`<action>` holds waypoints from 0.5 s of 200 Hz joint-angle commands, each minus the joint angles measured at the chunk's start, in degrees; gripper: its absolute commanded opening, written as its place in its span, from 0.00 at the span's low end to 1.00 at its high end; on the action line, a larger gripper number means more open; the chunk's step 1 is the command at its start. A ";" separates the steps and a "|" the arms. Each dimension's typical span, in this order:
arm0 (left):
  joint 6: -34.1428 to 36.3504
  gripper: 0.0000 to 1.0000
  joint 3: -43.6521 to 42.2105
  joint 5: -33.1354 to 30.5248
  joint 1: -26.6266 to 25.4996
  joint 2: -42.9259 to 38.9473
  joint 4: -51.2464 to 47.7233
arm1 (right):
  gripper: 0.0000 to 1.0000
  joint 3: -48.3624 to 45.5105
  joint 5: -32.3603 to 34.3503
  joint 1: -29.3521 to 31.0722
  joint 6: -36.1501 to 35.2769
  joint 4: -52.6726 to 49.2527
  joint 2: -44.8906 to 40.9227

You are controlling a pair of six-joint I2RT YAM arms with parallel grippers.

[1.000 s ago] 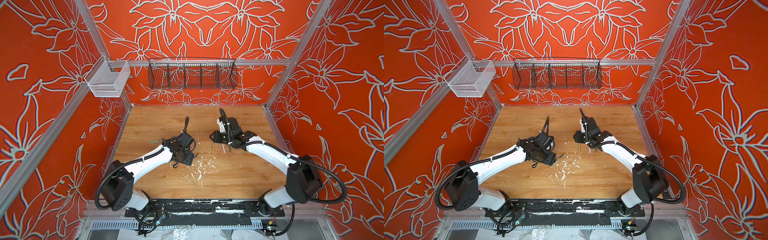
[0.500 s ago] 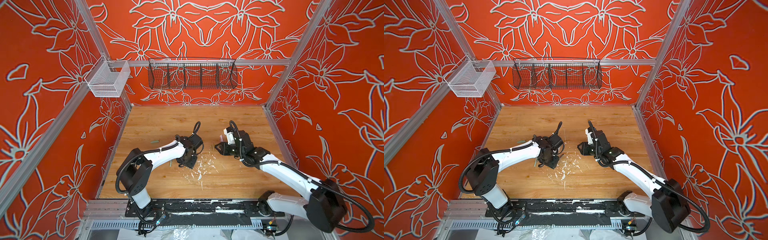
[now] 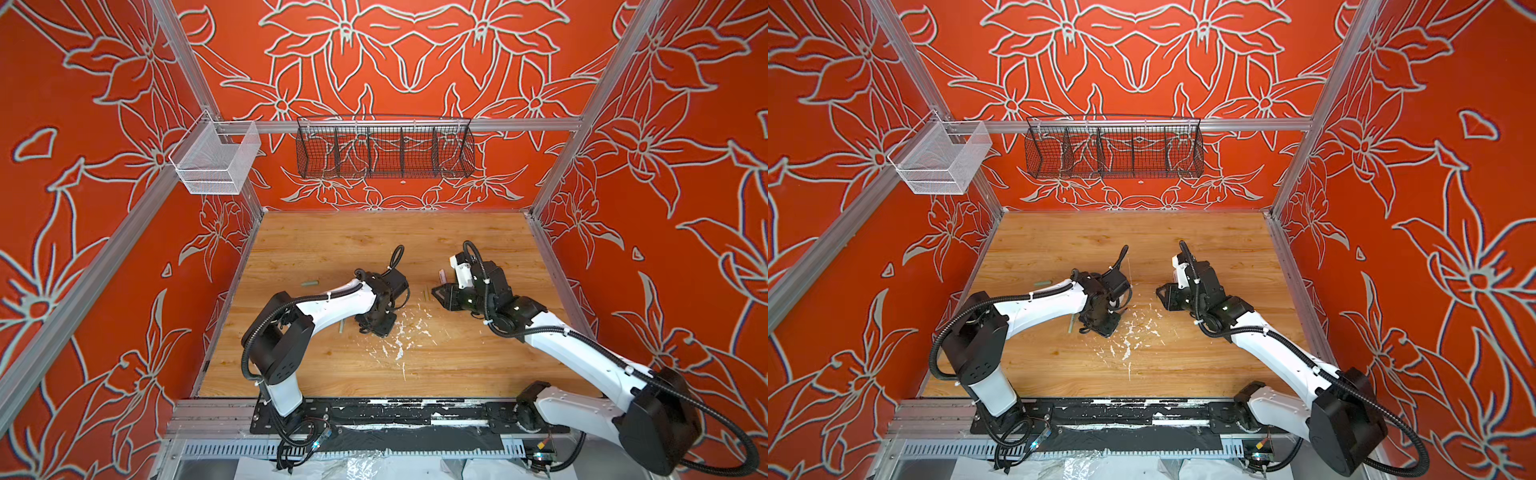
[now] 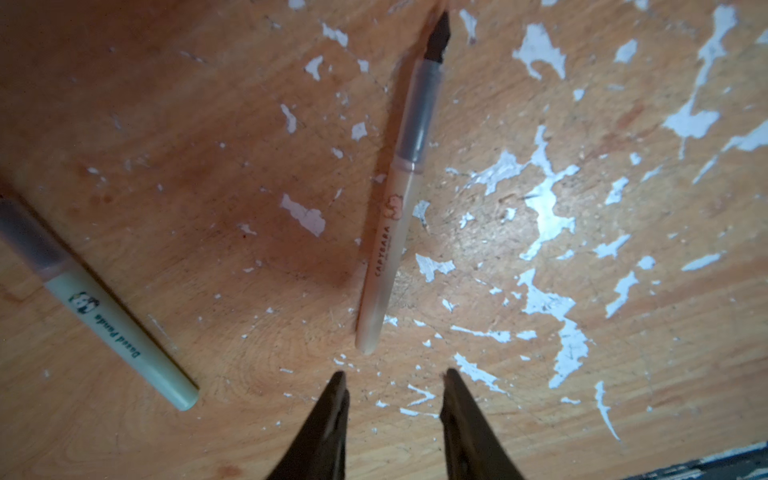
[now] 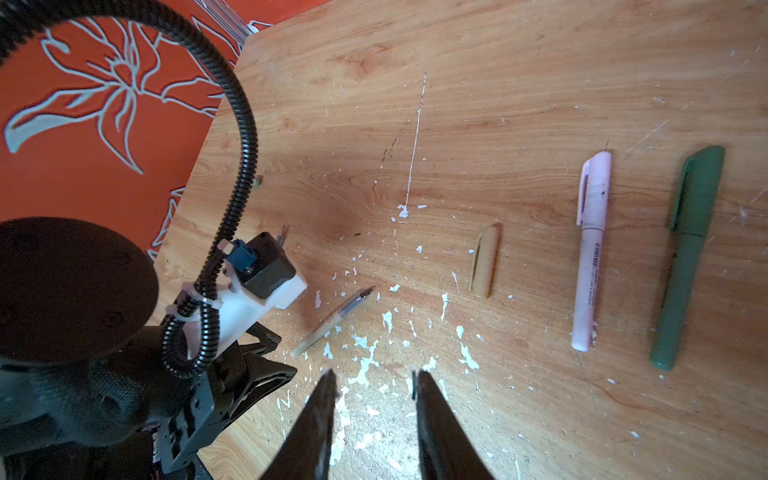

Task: Insert the pens into the pen caps
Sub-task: 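Grasp the beige nib pen with the left gripper and raise it upright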

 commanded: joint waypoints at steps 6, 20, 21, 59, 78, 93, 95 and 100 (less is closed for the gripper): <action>0.29 0.35 0.45 -2.08 -0.34 2.01 1.05 | 0.34 -0.41 0.15 -0.35 -1.09 -1.18 -1.37; 0.29 0.34 0.15 -2.82 -0.34 3.22 1.91 | 0.34 -0.61 0.31 -0.28 -1.19 -1.30 -1.61; 0.29 0.34 0.14 -2.88 -0.34 3.35 1.96 | 0.34 -0.65 0.31 -0.27 -1.19 -1.30 -1.62; 0.29 0.23 -2.39 -4.36 -0.34 4.64 5.84 | 0.34 -1.26 0.83 -0.34 -1.35 -1.69 -1.97; 0.22 0.18 -4.46 -5.22 -0.34 3.51 8.93 | 0.35 -1.31 1.01 -0.38 -1.54 -1.94 -2.08; 0.00 0.16 -5.10 -5.06 -0.34 2.95 10.14 | 0.35 -1.26 1.26 -0.38 -1.80 -2.42 -2.32; -0.01 0.15 -5.13 -5.05 -0.34 2.95 10.29 | 0.35 -1.24 1.34 -0.38 -1.80 -2.47 -2.28; 0.00 0.15 -5.30 -4.97 -0.33 2.90 10.54 | 0.35 -1.18 1.49 -0.36 -1.88 -2.62 -2.36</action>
